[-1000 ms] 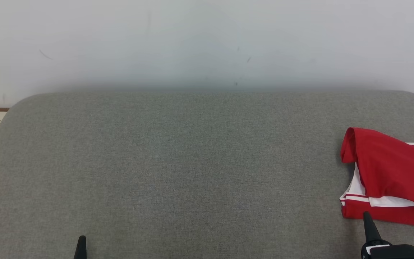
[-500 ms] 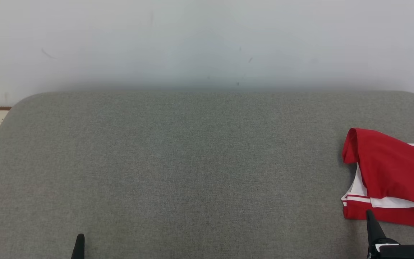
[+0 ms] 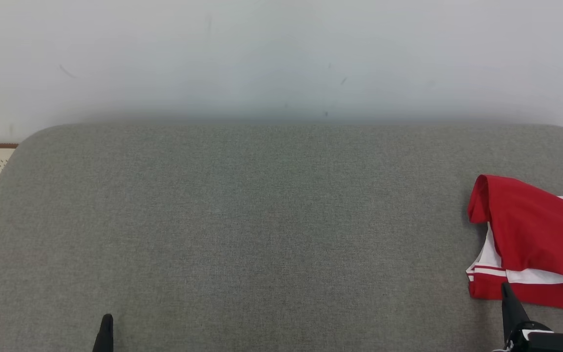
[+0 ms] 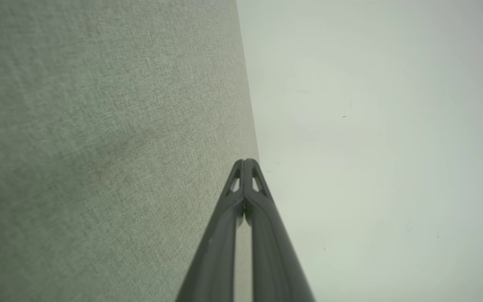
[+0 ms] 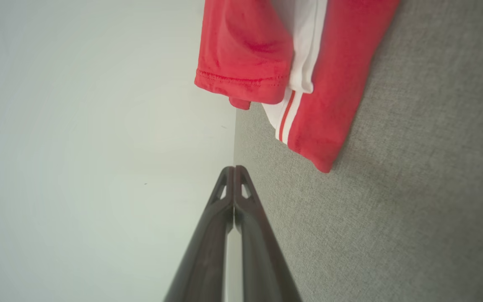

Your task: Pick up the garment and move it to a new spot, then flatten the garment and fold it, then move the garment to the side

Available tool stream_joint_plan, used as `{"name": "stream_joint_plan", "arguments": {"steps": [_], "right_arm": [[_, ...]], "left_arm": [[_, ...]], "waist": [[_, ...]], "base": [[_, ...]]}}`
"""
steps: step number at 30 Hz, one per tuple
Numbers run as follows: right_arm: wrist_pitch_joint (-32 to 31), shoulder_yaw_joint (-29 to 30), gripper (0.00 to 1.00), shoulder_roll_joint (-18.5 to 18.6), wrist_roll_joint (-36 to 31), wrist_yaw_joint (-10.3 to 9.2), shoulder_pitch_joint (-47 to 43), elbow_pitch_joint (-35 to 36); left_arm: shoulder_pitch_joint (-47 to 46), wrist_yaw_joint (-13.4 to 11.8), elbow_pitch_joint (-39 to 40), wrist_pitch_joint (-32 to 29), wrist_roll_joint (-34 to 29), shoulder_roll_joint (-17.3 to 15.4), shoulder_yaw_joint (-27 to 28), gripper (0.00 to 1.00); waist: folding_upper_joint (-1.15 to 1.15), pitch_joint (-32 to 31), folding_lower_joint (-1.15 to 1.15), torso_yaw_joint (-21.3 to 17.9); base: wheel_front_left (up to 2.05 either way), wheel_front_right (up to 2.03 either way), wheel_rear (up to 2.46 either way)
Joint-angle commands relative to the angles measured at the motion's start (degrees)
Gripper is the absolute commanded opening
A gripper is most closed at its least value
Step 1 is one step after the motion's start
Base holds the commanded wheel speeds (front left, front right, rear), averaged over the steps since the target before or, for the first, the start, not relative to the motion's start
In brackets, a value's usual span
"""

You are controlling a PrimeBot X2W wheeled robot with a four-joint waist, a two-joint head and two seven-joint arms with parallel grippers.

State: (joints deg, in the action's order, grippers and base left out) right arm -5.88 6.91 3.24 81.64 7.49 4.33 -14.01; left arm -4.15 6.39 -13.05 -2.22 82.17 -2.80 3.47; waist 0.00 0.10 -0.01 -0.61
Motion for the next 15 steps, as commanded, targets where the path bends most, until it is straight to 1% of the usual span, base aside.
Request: {"name": "stream_joint_plan", "arguments": {"steps": [1, 15], "right_arm": [[-0.4, 0.3, 0.0, -0.1, 1.5, 0.01, 0.8, 0.4], [-2.1, 1.4, 0.0, -0.4, 7.7, 0.0, 0.7, 1.0]], "left_arm": [[-0.7, 0.2, 0.2, -0.4, 1.4, -0.1, 0.3, 0.0], [-0.6, 0.9, 0.5, -1.8, 7.7, -0.1, 0.7, 0.0]], "waist": [[0.0, 0.0, 0.01, 0.0], [0.0, 0.0, 0.01, 0.4]], "base": [[0.0, 0.0, 0.0], [0.0, 0.0, 0.0]]}}
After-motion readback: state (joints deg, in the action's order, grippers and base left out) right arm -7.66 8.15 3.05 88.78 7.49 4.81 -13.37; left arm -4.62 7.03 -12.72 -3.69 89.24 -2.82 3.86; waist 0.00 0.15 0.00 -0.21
